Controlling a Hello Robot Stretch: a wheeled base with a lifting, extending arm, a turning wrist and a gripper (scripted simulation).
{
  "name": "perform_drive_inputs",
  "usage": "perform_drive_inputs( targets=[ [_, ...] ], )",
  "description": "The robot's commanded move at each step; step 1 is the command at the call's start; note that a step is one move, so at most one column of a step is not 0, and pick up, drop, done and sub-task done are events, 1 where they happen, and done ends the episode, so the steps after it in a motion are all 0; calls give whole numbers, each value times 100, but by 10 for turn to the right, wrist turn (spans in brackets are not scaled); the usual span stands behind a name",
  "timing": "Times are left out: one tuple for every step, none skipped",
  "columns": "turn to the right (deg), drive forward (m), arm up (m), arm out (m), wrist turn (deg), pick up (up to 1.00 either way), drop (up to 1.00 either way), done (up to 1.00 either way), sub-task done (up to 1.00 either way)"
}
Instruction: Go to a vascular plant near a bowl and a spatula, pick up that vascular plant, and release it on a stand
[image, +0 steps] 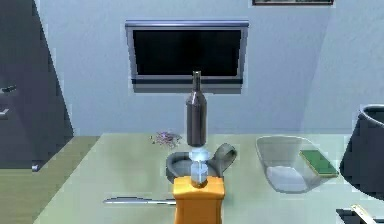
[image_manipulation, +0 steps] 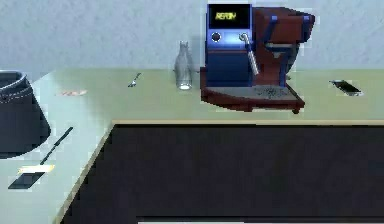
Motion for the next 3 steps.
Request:
perform_drive_inputs(
  targets=[
    [-450, 0, 0, 0, 0, 0, 0, 0, 0],
    [-450, 0, 0, 0, 0, 0, 0, 0, 0],
    [0, 0, 50, 0, 0, 0, 0, 0, 0]
  ],
)
